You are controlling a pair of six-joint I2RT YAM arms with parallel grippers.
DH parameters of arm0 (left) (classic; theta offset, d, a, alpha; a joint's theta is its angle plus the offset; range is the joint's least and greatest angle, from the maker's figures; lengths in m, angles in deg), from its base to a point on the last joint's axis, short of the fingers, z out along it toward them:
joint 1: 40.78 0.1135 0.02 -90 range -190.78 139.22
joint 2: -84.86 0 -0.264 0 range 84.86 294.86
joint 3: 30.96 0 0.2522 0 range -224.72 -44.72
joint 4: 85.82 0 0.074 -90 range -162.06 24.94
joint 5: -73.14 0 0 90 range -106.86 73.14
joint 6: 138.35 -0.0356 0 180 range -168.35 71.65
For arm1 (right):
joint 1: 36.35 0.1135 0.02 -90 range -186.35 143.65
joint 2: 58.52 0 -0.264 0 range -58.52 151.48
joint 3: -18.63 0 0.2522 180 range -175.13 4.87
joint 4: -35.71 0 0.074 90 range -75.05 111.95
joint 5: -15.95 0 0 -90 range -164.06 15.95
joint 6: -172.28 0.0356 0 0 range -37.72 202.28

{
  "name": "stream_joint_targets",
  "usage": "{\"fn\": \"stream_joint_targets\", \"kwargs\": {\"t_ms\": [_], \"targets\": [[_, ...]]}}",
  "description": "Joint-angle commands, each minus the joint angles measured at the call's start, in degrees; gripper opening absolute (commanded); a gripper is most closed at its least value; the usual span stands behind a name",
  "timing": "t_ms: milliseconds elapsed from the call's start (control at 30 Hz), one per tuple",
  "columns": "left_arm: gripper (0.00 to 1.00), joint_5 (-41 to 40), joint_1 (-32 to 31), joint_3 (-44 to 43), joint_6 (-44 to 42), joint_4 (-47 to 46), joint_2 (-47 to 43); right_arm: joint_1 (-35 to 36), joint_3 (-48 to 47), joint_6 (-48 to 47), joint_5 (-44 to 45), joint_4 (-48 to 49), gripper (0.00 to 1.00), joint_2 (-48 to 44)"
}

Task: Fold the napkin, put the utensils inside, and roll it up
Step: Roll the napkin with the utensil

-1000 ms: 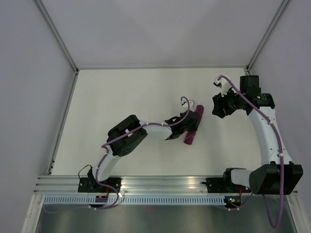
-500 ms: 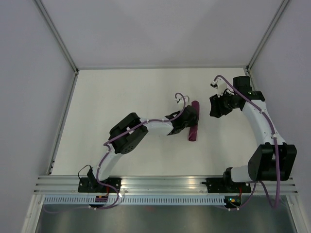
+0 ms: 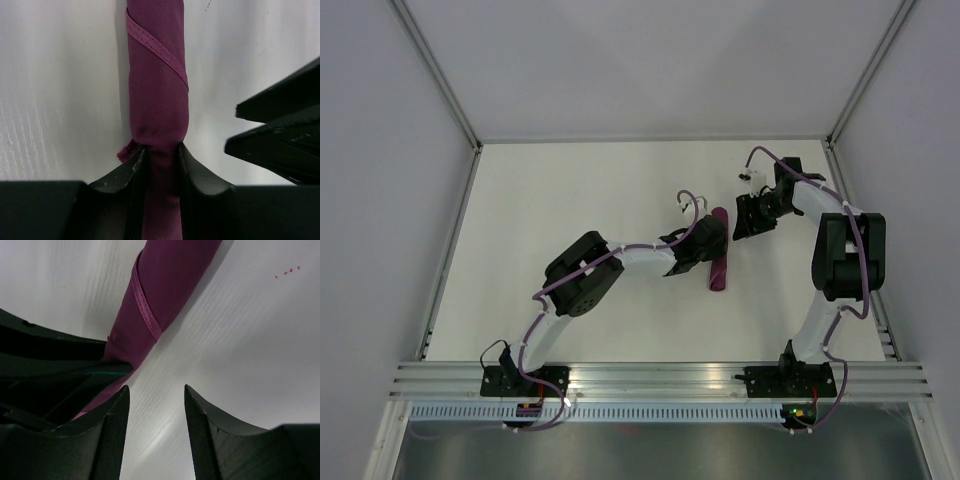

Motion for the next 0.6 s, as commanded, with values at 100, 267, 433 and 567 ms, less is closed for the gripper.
{"fn": "stream_joint_targets", "kwargs": {"t_ms": [100,267,433,567], "targets": [[0.17,1.6,1.6,4.7,0.7,21.3,7.6,0.2,-4.5,6.6,-7.9,3.4,0.55,6.0],[0.17,2.2,1.7,4.8,0.7,21.2,7.6,0.5,-5.2,9.6,-10.4,6.4,0.57,8.7],[0.17,3.3,1.8,5.1,0.5,21.0,7.8,1.4,-5.2,10.7,-11.6,8.1,0.58,10.4],[0.19,3.9,1.8,5.3,0.1,20.9,7.6,3.3,-5.2,10.6,-9.8,8.3,0.57,11.3]]}}
